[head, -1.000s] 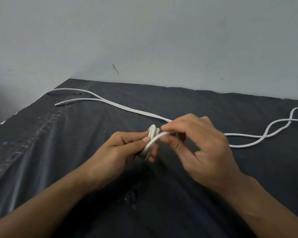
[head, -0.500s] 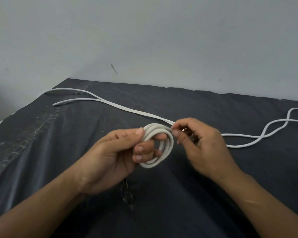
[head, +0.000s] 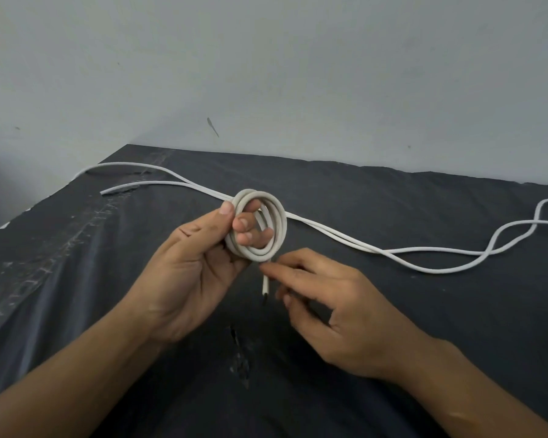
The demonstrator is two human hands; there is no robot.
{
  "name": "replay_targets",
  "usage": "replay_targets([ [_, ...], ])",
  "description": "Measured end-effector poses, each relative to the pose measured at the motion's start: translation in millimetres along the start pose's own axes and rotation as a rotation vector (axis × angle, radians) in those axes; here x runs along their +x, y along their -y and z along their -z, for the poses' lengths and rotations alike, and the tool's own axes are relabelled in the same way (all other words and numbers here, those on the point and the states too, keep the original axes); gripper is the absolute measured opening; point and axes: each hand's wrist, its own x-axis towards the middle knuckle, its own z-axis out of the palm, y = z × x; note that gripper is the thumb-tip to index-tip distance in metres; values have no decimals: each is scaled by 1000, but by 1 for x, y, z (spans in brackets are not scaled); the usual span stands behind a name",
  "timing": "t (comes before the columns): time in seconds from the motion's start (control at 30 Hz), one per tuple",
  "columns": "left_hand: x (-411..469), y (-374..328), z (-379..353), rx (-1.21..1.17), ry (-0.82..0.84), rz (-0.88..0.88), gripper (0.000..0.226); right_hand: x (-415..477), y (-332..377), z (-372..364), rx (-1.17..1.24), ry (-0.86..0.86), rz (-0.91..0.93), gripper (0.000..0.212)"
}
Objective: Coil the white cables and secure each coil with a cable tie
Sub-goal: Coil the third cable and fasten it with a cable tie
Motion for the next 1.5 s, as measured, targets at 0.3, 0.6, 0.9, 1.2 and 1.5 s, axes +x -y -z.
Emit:
replay_targets([
  [0.3, -3, 6, -10, -26, -21, 73, 36, 2, 1, -2, -131, -351, 69, 14],
  [0.6, -3, 5, -10, -108, 15, 105, 39, 3, 14, -16, 342, -362, -231, 13],
  [0.9, -3, 7, -13, -131, 18, 128, 36, 7, 19, -17, 986, -402, -483, 27],
  [1.2, -3, 6, -8, 131, -24, 108, 33, 11, 7, -10, 978, -428, -486, 53],
  [1.5, -8, 6, -11, 445, -66, 69, 39, 7, -10, 3, 916, -305, -573, 52],
])
